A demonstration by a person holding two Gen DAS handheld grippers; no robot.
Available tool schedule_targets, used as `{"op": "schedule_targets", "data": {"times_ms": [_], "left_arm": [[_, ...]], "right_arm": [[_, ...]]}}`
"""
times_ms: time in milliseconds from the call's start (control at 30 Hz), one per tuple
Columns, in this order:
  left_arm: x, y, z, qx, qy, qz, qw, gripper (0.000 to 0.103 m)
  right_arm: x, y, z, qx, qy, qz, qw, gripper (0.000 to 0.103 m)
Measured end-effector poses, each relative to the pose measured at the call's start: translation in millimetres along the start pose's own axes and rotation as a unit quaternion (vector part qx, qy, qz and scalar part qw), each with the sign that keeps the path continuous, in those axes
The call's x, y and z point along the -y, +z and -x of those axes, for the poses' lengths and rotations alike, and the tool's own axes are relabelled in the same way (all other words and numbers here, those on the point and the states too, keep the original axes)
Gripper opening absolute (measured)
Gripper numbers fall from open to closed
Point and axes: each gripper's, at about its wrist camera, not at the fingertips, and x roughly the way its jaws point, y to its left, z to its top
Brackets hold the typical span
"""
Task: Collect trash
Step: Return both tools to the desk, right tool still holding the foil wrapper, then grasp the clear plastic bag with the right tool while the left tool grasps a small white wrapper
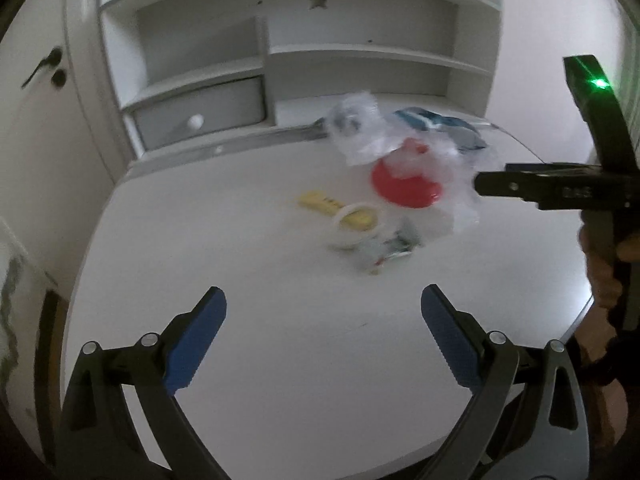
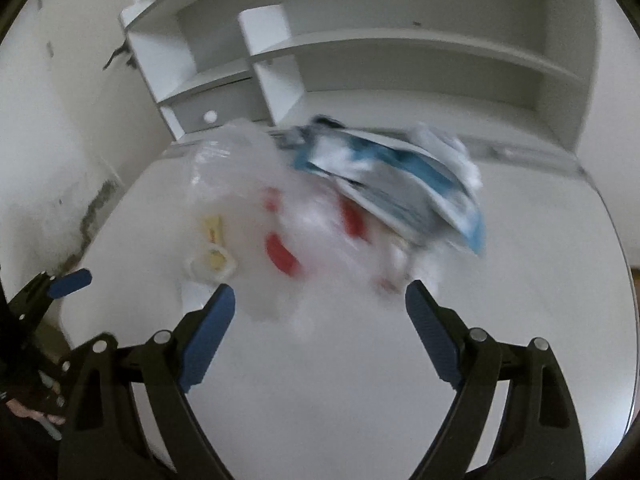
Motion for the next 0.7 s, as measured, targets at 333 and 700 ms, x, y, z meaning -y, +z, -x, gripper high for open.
{"op": "schedule_targets", "data": {"times_ms": [333,700], "left_arm": [[11,1,-21,-0.007,-0.020,-0.013,0.9997,0.095],[31,17,-49,-0.019,-0.036,-0.027,0.9988,0.094]], "right_arm": [[-24,22,-42,-0.015,-0.065,0.057,0.996,0.066],[-3,13,1,0.017,-0.012,-0.003,1.000,0.020]]}}
